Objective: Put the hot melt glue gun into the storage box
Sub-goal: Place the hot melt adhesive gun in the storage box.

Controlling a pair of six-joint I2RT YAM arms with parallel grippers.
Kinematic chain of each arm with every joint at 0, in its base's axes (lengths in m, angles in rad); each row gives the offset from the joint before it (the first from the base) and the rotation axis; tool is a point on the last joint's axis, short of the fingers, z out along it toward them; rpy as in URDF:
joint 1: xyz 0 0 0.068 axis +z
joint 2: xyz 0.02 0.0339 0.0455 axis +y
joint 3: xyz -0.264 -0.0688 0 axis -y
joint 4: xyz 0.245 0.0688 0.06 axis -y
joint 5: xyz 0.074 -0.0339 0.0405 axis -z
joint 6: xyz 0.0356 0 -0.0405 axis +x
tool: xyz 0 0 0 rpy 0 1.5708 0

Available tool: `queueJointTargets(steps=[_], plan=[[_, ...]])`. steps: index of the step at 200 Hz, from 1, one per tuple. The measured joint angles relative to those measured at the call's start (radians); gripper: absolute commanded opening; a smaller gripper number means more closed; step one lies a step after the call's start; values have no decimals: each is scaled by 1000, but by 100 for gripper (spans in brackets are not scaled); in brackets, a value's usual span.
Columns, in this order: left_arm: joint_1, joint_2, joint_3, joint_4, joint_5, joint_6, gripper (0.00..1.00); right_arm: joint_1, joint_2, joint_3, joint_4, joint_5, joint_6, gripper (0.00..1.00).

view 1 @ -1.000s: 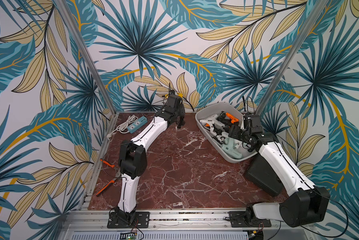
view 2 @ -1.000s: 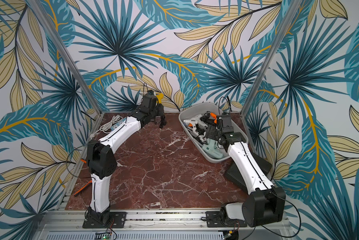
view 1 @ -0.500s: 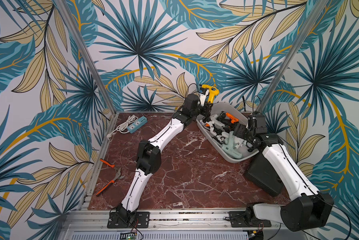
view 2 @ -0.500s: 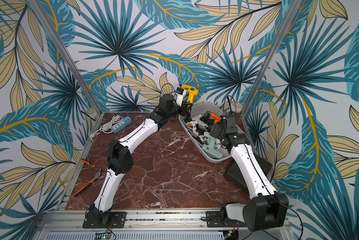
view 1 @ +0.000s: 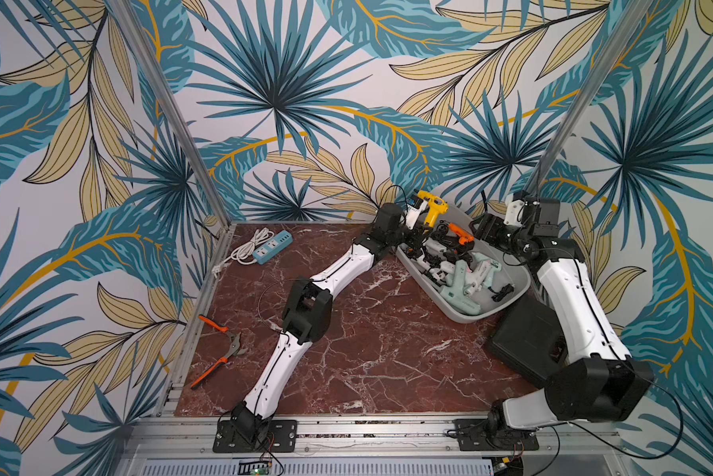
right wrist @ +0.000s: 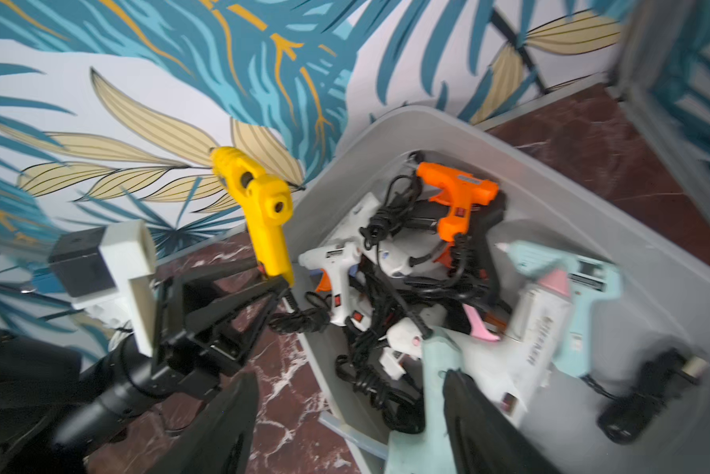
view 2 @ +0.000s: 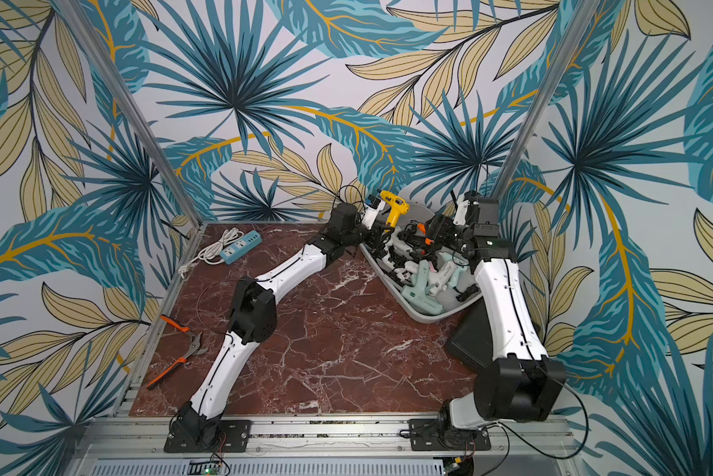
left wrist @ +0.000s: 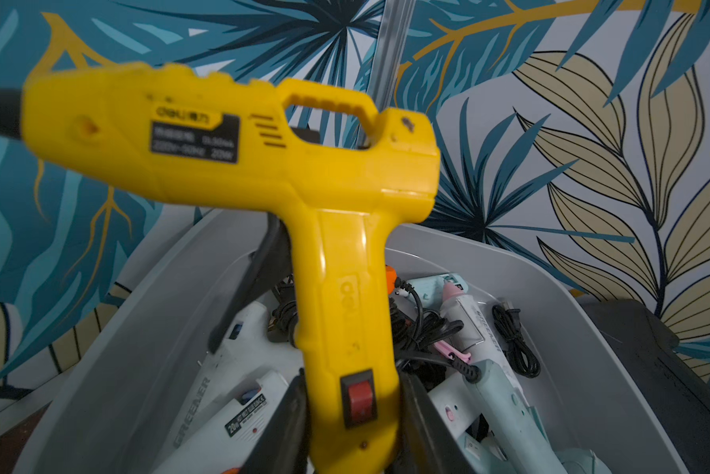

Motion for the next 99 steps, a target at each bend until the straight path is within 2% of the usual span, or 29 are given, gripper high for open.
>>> queueJointTargets(steps=[35, 99], plan=[[-2, 0, 0, 4, 57, 13, 0, -13, 176, 131, 2, -210, -13, 69], [-13, 12, 0, 3, 132, 32, 0, -23, 349, 245, 0, -374, -46, 66]])
